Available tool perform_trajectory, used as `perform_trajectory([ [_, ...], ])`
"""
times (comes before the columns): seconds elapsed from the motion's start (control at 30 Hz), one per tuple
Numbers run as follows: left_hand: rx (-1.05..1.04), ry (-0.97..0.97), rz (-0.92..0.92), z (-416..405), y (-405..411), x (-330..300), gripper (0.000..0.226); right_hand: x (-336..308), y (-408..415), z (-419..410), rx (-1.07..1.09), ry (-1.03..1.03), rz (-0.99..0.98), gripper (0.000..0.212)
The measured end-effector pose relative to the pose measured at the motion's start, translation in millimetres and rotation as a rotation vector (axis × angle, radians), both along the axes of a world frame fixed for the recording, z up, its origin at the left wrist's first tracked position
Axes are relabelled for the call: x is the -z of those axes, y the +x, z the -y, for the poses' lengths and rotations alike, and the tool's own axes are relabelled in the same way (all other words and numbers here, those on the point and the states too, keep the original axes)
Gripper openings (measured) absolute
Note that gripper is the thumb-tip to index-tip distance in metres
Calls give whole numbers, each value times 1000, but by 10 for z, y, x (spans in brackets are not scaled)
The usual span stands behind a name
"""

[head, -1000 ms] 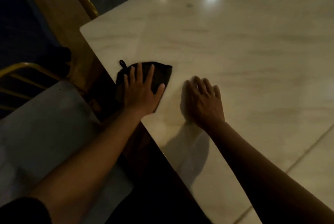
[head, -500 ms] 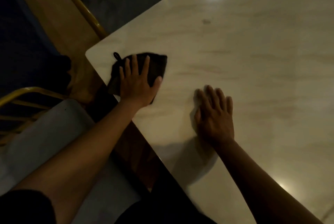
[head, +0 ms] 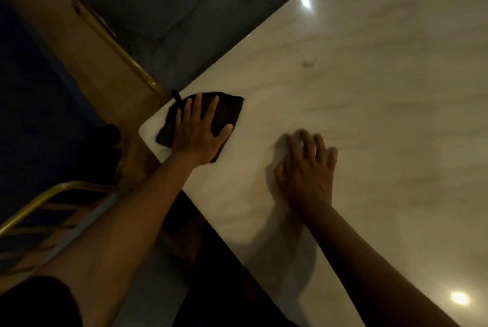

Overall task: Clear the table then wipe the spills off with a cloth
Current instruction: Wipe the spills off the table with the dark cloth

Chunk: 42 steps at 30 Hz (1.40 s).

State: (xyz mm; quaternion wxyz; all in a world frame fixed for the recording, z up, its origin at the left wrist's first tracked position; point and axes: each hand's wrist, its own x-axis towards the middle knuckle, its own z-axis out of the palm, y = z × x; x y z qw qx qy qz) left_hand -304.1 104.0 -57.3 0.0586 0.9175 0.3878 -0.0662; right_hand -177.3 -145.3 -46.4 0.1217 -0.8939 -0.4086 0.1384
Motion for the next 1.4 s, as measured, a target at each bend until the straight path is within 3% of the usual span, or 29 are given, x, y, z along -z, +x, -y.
perform_trajectory([
  [0.13,127,2,-12,-305,295,-4,87,8,49,-386,81,-17,23,68],
  [0.3,740,-47,39,-369,-223,-44,85,2,98,-1022,238,-44,38,70],
  [0.4,919,-82,27,-766,-30,-47,84,29,17,-1193,336,-40,71,69],
  [0.5,939,-53,4,-1161,559,-21,81,65,-39,-1222,379,-37,105,67],
  [0.7,717,-8,-51,-1338,1417,-74,84,71,-30,-1215,403,-56,86,68],
  [0.8,829,-29,37,-1198,1043,-69,81,51,74,-1314,485,-11,103,65],
  [0.93,1018,-81,19,-1170,717,-86,80,59,455,-1503,600,-33,101,66],
  [1.3,989,21,-25,-1448,2298,-56,78,118,477,-1537,615,-37,84,64],
  [1.4,1065,-3,1,-1445,2331,-23,80,136,470,-1561,642,-48,103,64],
])
